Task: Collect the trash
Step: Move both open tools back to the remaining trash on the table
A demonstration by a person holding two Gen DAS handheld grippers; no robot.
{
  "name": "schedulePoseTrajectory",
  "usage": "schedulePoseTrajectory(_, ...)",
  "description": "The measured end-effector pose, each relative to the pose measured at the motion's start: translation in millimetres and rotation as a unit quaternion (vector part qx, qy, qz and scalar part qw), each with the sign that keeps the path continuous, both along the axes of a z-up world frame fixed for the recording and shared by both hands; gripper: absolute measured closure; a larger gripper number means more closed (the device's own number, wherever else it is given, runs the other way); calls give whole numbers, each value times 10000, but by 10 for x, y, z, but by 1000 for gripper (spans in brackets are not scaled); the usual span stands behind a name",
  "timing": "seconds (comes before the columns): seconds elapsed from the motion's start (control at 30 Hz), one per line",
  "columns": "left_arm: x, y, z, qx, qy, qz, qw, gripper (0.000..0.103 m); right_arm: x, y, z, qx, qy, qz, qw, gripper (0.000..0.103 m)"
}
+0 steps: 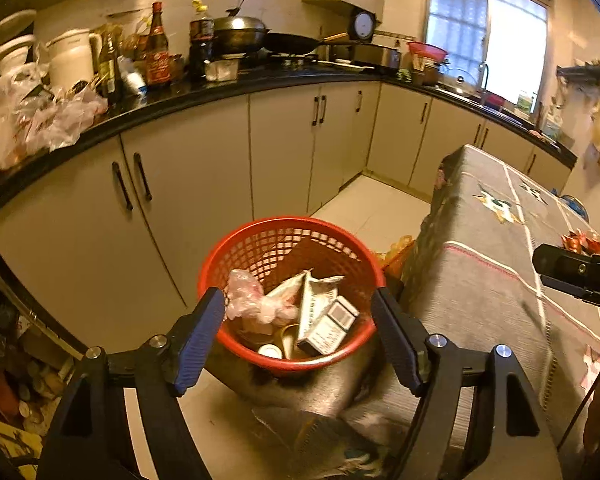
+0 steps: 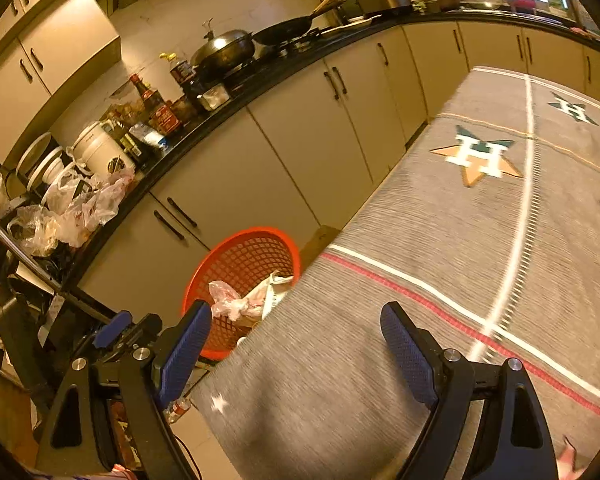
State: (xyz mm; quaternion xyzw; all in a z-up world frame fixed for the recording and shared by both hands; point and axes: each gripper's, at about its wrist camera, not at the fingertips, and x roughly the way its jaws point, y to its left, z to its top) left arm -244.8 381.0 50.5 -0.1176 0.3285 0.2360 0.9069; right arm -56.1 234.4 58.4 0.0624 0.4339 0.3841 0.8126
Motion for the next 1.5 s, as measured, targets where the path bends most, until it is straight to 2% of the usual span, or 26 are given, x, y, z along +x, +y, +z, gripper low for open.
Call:
schedulePoseTrajectory(0.37, 116, -666, 223, 153, 32, -628, 9979, 28, -45, -1018, 119, 126, -160, -694, 9974, 13)
schedulePoseTrajectory(0.6, 322, -1161, 324, 19, 104, -1197, 9927, 28, -6, -1743, 101, 165, -155, -1191, 9926, 13)
schedulePoseTrajectory(0.93, 778, -1830, 534, -37, 86, -1940, 9810, 28, 178, -2936, 79, -19, -97, -2224, 9749, 13)
schedulePoseTrajectory(1.13, 1176, -2194, 632, 119, 132, -2410, 9704, 28, 397, -3322, 113, -76, -129, -2601, 9655, 13)
schedulePoseTrajectory(1.33, 1621, -2505, 640, 288, 167, -2868, 9574, 28, 770, -3479, 199, 44, -222, -2869, 9577, 13)
schedulePoseTrajectory(1.4, 1824, -2604, 601, 304, 258, -2972, 9540, 28, 907, -3456, 240, 50, -355, -2839, 9582, 13)
schedulePoseTrajectory(1.5, 2155, -2717, 509, 127, 365, -3226, 9457, 28, 1143, -3337, 275, -46, -582, -2632, 9630, 13)
